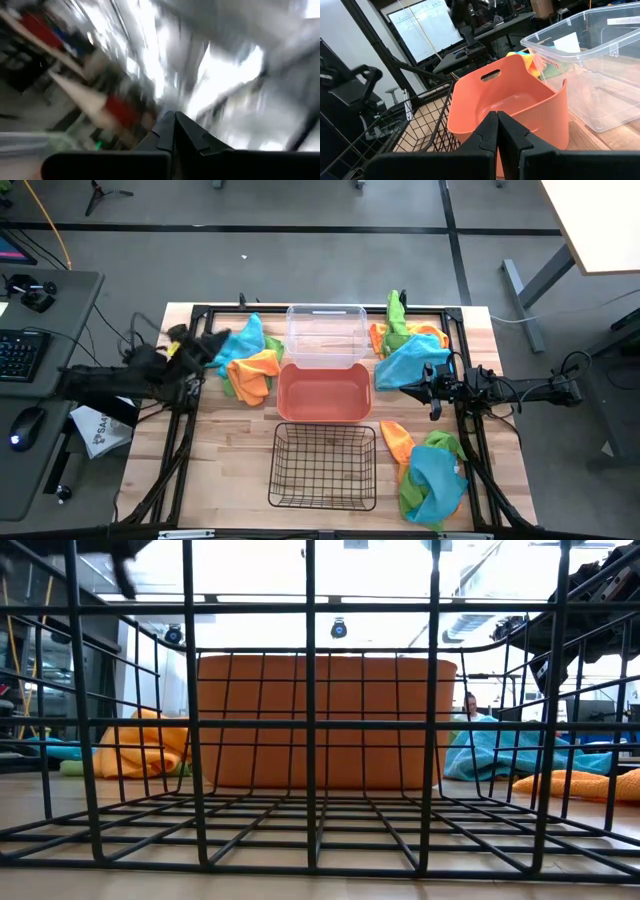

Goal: Sort microfiber towel by color & place in baskets
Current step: Put the top left orange towel into the transparent bin

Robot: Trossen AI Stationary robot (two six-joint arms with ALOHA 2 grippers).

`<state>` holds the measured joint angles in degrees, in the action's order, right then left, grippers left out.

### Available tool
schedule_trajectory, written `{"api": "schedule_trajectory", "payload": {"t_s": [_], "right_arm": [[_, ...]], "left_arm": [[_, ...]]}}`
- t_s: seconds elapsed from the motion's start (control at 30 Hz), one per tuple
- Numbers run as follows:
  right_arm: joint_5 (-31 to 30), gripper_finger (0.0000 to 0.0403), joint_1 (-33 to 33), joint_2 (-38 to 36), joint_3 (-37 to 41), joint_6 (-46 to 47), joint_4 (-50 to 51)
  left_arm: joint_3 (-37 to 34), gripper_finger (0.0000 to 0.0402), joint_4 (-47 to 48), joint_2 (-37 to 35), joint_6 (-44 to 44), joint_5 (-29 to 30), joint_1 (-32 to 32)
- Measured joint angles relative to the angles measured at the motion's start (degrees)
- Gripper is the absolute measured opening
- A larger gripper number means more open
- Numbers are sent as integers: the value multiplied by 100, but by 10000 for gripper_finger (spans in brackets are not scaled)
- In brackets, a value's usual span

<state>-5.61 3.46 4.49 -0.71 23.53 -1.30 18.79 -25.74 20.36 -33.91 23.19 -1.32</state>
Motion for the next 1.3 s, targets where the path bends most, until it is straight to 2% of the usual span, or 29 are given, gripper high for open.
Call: {"api": "schedule_trajectory", "payload": {"t_s": [0.03, 0.1, 0.2, 0.27, 0.3, 0.53, 0.67, 0.8, 0.87, 1.03, 1.17, 1.3], "right_arm": [[0, 0, 1, 0, 1, -1, 2], [0, 0, 1, 0, 1, -2, 1], [0, 0, 2, 0, 2, -2, 0], [0, 0, 0, 0, 2, -2, 1], [-2, 0, 1, 0, 2, -2, 1], [0, 0, 0, 0, 0, 0, 2], [0, 0, 2, 0, 2, -2, 2], [0, 0, 2, 0, 1, -1, 1], [0, 0, 1, 0, 2, -1, 1], [0, 0, 2, 0, 2, -1, 0], [-1, 0, 1, 0, 1, -2, 1], [0, 0, 0, 0, 0, -2, 2]], "left_arm": [[405, 0, 706, 201, 153, -277, -85], [1372, 0, 2804, 523, 254, -397, -282], [2643, 5, 6300, 1145, 87, 31, -651], [3083, 17, 7755, 1613, -256, 273, -901], [3200, 25, 8172, 1830, -316, 264, -1015], [3425, 117, 8522, 3060, -252, -1263, -1672], [3422, 169, 8550, 3853, -143, -1818, -2045], [3422, 197, 8603, 4731, 120, -2790, -2570], [3448, 201, 8709, 5081, 304, -3051, -2777], [3916, 202, 9224, 5682, 914, -2882, -3099], [4346, 202, 9224, 5781, 1570, -2145, -3132], [4424, 202, 9537, 5800, 2182, -2319, -3130]]}}
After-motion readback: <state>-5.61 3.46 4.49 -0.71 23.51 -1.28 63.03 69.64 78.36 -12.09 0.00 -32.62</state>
